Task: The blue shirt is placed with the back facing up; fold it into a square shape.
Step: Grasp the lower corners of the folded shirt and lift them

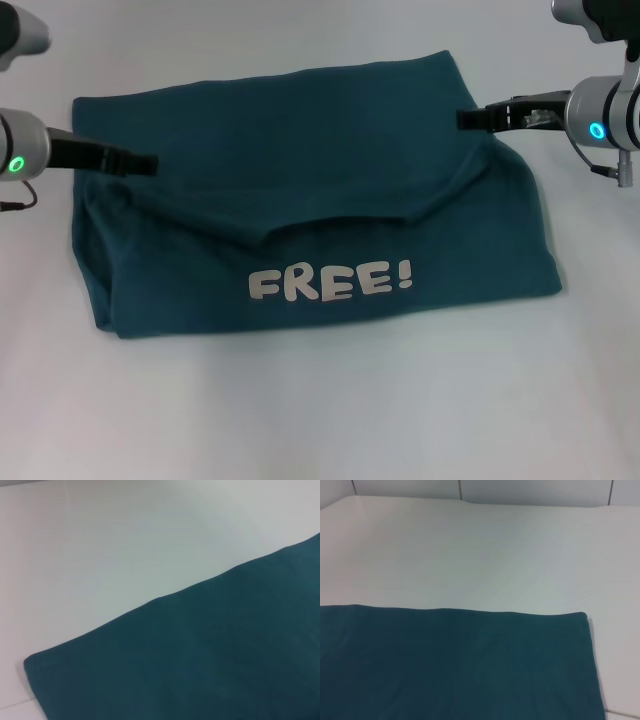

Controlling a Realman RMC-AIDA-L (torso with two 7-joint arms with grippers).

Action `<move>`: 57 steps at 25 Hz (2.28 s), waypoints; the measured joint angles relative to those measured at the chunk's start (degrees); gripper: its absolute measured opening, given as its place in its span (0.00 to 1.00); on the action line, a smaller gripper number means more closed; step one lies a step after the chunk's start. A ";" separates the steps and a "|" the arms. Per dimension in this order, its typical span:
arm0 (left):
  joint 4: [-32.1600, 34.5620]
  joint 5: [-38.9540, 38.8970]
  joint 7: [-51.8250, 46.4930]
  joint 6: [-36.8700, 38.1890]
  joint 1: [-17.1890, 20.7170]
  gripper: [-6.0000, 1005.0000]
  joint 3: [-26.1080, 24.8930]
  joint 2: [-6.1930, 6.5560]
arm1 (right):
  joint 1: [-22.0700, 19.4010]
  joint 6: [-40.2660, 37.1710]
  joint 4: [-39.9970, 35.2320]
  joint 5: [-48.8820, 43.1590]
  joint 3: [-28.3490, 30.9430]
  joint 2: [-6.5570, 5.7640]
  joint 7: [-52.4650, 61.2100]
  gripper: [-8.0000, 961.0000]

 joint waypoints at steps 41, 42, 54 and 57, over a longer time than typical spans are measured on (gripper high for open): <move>9.67 7.79 -19.57 30.76 7.84 0.83 -3.18 -1.46 | -2.18 -16.21 -11.15 -7.39 -2.33 -0.17 1.35 0.97; 8.89 7.81 -19.71 30.19 7.66 0.83 -2.80 -1.39 | -2.22 -16.23 -11.16 -7.39 -2.34 -0.17 1.37 0.97; 8.07 8.80 -17.43 29.00 6.51 0.78 -2.21 -2.54 | -2.38 -16.28 -11.17 -7.38 -2.71 -0.17 1.53 0.97; 8.19 9.06 -17.11 28.46 6.53 0.77 -2.20 -2.76 | -2.41 -16.27 -11.17 -7.38 -2.72 -0.18 1.60 0.97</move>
